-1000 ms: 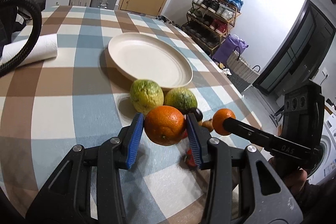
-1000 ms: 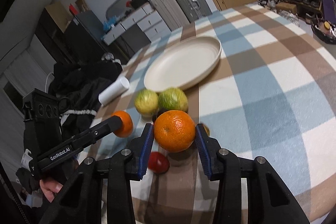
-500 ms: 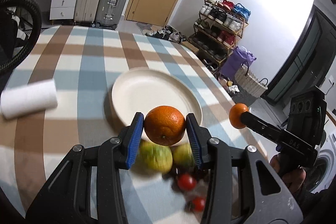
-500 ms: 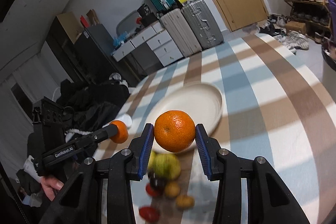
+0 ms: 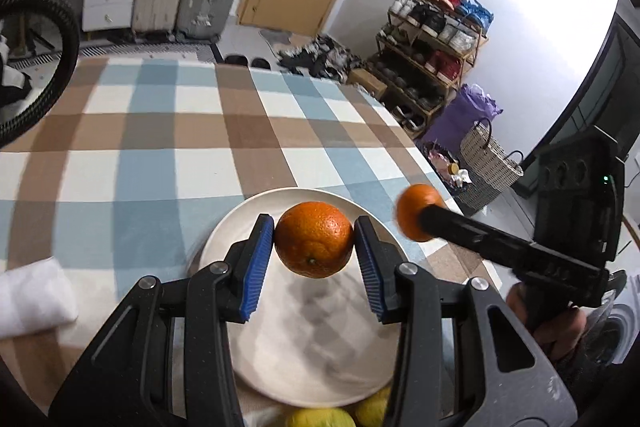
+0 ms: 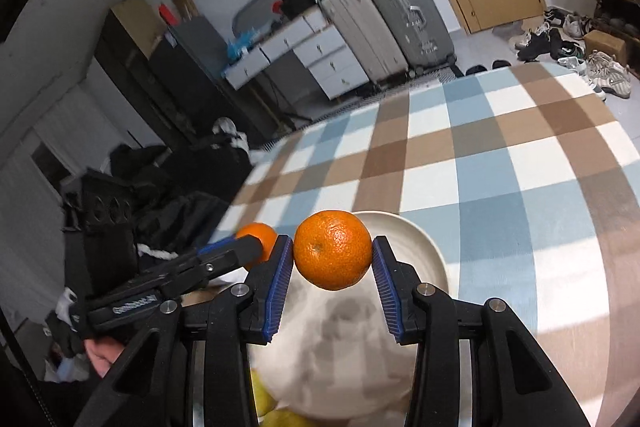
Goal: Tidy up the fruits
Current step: 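Carry both held oranges over the cream plate and lower them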
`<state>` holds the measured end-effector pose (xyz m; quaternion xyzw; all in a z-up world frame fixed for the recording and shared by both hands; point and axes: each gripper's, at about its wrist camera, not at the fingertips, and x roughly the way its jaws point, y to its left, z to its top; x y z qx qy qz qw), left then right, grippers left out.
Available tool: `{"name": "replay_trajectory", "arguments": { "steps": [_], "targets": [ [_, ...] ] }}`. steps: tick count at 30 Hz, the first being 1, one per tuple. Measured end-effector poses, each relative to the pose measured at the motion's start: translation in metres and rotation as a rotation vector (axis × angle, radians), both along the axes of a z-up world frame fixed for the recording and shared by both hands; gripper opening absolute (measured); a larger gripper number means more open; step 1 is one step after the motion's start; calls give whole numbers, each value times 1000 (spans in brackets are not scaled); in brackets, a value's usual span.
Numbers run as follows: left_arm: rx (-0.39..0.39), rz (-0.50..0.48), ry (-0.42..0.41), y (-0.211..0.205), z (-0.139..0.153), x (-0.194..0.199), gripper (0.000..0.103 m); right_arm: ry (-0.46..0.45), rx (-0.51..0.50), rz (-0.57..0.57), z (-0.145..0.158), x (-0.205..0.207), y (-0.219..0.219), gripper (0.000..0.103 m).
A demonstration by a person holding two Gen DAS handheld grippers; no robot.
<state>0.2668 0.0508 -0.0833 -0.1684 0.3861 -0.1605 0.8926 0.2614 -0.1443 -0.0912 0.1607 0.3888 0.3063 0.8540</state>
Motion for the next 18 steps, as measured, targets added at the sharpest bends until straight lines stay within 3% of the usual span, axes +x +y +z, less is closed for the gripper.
{"name": "replay_trajectory", "arguments": {
  "steps": [3,10,18],
  "targets": [
    [-59,-44,60,0,-19,21,39,12,-71,27,-14,15,13,42],
    [-35,-47,103,-6,-47,47,39,50,-159,60,-46,35,28,42],
    [-27,-20,117,-10,-58,68,40,34,-244,74,-57,48,46,42]
  ]
}}
